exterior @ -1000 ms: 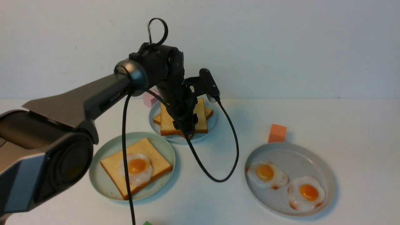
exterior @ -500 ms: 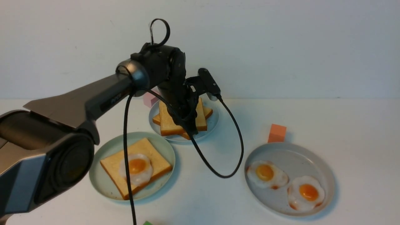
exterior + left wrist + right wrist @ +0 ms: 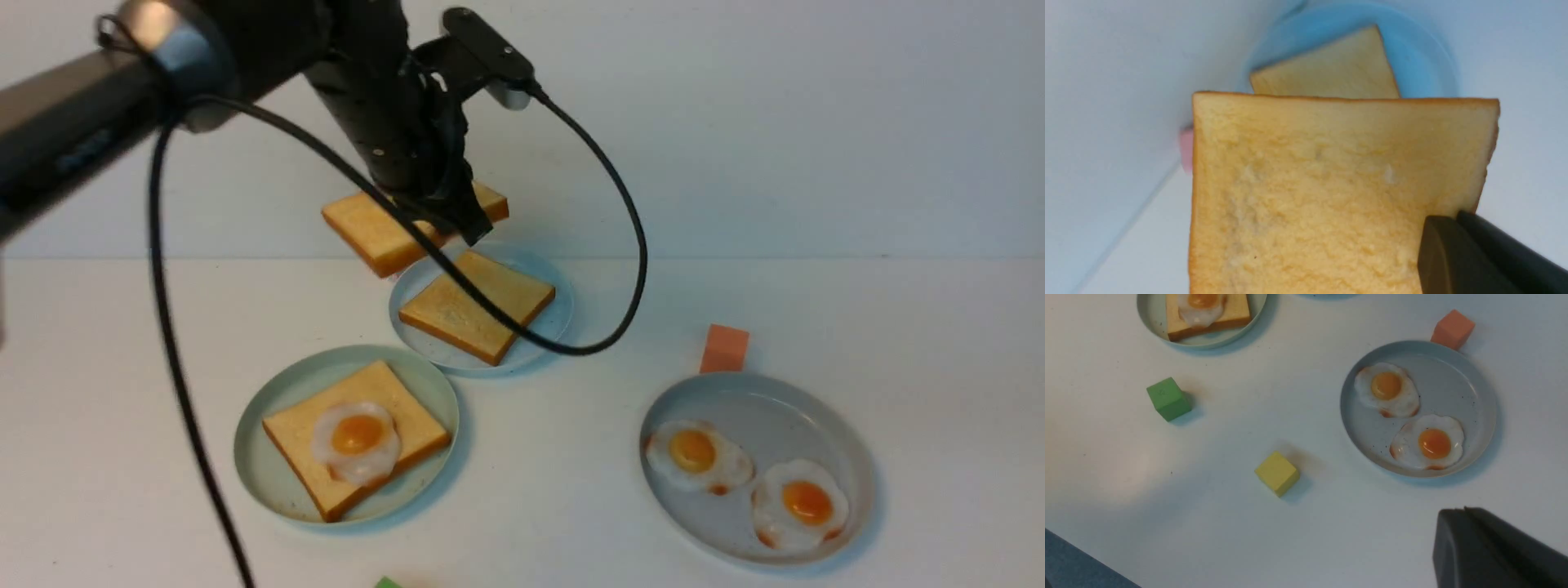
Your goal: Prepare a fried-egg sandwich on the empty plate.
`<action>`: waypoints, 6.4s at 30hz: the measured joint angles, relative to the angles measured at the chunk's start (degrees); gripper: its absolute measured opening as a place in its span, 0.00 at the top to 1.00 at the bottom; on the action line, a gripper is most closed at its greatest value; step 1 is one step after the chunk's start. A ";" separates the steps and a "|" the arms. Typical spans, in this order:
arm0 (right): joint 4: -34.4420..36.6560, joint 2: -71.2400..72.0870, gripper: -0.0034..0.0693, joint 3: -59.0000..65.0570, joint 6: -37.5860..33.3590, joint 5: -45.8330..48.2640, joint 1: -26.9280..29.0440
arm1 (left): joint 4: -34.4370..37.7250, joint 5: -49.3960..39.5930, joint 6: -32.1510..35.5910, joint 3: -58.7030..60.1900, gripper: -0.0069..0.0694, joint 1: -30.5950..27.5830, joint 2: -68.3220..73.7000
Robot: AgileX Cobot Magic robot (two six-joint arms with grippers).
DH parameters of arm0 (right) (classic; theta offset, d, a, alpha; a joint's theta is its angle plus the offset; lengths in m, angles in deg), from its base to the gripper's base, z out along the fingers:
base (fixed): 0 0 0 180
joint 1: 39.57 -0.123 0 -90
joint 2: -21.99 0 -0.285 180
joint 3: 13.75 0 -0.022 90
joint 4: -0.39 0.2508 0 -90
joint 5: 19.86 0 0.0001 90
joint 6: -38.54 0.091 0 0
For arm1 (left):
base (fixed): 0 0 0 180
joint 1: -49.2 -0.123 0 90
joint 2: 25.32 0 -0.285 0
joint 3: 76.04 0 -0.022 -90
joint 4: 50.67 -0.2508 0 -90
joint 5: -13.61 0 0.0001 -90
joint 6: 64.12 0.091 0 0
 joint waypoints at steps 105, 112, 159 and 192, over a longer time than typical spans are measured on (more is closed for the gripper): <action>10.91 37.94 0.97 51.35 -25.20 -49.78 54.34 | 41.94 33.28 3.42 95.14 0.93 0.00 -101.75; 12.25 42.68 0.97 62.46 -23.78 -57.45 55.91 | 42.00 33.28 3.37 95.14 0.92 0.00 -101.75; 24.41 42.68 0.95 62.08 -32.59 -49.74 55.91 | 42.00 33.98 3.37 95.14 0.88 0.00 -101.75; 24.56 42.74 0.91 62.08 -32.69 -49.72 55.91 | 2.09 36.27 -39.80 110.01 0.93 -23.27 -112.24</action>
